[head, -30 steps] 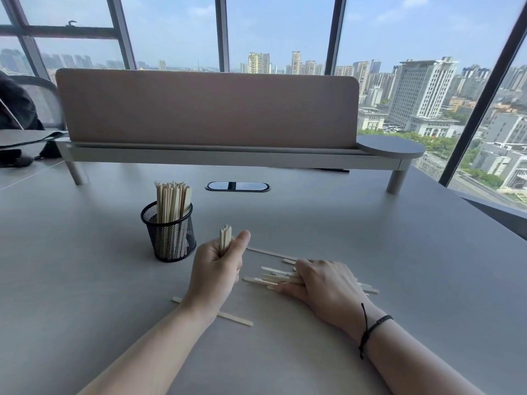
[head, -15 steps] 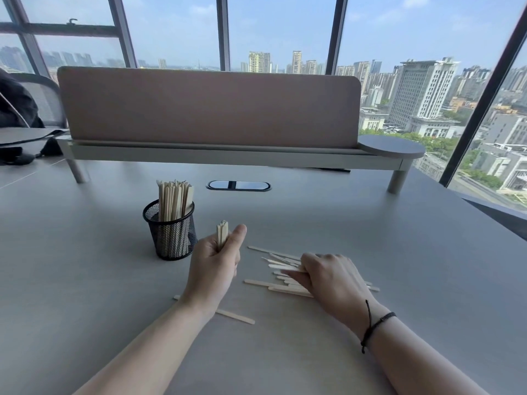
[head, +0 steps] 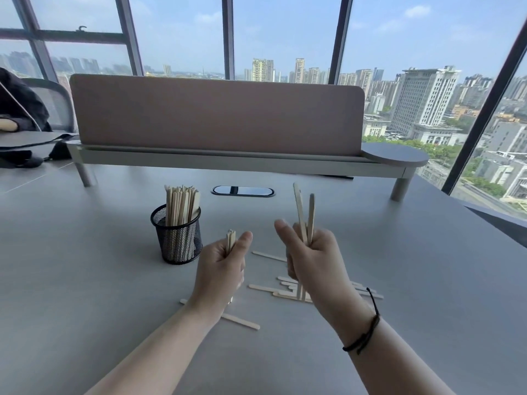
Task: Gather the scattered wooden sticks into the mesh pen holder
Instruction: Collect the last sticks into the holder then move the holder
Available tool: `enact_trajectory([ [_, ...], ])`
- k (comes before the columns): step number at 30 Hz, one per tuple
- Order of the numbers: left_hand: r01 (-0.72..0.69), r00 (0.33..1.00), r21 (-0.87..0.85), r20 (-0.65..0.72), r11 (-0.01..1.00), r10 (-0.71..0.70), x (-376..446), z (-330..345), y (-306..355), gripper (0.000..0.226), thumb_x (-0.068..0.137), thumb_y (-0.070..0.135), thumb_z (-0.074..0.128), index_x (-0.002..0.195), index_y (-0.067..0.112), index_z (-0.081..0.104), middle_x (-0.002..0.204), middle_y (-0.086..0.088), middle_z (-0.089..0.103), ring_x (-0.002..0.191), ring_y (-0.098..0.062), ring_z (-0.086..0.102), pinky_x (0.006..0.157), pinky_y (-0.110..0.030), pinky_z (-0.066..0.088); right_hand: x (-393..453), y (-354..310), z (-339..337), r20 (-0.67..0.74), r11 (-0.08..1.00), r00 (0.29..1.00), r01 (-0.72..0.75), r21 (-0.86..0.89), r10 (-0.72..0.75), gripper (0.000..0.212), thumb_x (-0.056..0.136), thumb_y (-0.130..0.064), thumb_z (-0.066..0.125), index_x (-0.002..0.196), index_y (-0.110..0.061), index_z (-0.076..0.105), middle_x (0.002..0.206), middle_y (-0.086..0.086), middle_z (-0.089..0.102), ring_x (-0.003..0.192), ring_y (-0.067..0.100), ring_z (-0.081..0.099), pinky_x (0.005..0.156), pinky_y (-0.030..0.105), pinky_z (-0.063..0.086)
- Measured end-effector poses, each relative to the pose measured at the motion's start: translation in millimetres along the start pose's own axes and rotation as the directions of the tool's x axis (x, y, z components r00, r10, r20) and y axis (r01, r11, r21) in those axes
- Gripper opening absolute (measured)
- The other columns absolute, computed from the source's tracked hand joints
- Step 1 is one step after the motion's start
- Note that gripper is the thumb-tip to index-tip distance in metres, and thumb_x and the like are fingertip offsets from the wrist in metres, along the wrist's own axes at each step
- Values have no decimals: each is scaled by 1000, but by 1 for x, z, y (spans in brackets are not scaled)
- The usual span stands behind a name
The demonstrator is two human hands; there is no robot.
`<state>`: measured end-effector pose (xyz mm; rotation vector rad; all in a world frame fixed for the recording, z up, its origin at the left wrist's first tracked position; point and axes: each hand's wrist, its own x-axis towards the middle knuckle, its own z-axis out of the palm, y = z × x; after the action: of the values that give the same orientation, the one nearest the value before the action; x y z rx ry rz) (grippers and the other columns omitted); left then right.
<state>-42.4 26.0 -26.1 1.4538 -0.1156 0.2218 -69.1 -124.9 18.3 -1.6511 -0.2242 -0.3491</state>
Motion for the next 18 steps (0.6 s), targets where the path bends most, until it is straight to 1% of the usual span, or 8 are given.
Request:
enact_trajectory([
  [1, 5, 1000, 1, -3, 1000, -5, 0, 0, 1, 57, 98, 25, 62, 53, 15, 29, 47, -4, 25, 44, -15, 21, 48, -40, 15, 0, -1, 4, 20, 993, 999, -47, 107, 45, 60, 94, -33, 64, 56, -10, 24, 48, 7, 24, 42, 18, 21, 43, 26, 21],
  [3, 13, 1000, -5, -11, 1000, -13, -1, 0, 3, 56, 98, 24, 62, 51, 16, 32, 47, -5, 26, 43, -15, 21, 48, -41, 16, -2, 4, 11, 43, 978, 995, -97, 182, 91, 57, 96, -31, 62, 53, -14, 28, 44, 6, 28, 39, 17, 24, 44, 29, 22],
  [5, 8, 1000, -4, -14, 1000, -8, -1, 0, 3, 55, 98, 23, 62, 52, 12, 34, 48, -6, 27, 43, -15, 23, 48, -40, 17, -7, 15, 17, 50, 972, 991, -132, 196, 124, 55, 95, -29, 63, 52, -18, 31, 43, 3, 30, 37, 17, 25, 45, 30, 22],
  [8, -25, 1000, 3, -8, 1000, 25, -1, 0, 3, 53, 98, 20, 62, 62, -4, 32, 49, -8, 31, 42, -16, 25, 47, -38, 20, -15, 27, 20, 72, 960, 981, -193, 205, 181, 55, 94, -28, 66, 57, -17, 26, 47, 4, 27, 41, 16, 21, 47, 37, 17],
  [11, -44, 999, 0, 7, 999, 44, -1, 0, 3, 51, 98, 19, 62, 68, -10, 33, 53, -11, 33, 44, -16, 26, 46, -34, 23, -16, 29, 19, 84, 956, 978, -205, 208, 191, 54, 93, -25, 67, 52, -19, 33, 46, 4, 29, 40, 17, 24, 45, 32, 22],
  [13, -37, 999, 12, 4, 999, 37, -1, -1, 3, 51, 98, 20, 62, 64, -7, 36, 52, -11, 33, 44, -17, 27, 47, -32, 25, -16, 27, 18, 83, 955, 977, -211, 207, 197, 55, 92, -22, 68, 50, -21, 34, 44, 2, 30, 38, 18, 26, 45, 30, 26],
  [16, 25, 1000, 22, -3, 999, -25, 1, -2, 6, 53, 98, 24, 63, 54, 9, 37, 48, -7, 30, 42, -18, 26, 47, -26, 25, -10, 24, 21, 88, 951, 972, -230, 206, 216, 57, 93, -20, 67, 49, -21, 30, 43, 0, 26, 39, 15, 20, 45, 27, 21],
  [18, 92, 996, -23, 5, 996, -92, 3, -3, 8, 55, 98, 24, 63, 52, 17, 33, 48, -3, 25, 42, -17, 21, 45, -23, 22, -4, 19, 26, 97, 941, 966, -256, 220, 240, 60, 94, -19, 63, 46, -24, 28, 42, -3, 23, 39, 14, 17, 45, 24, 18],
])
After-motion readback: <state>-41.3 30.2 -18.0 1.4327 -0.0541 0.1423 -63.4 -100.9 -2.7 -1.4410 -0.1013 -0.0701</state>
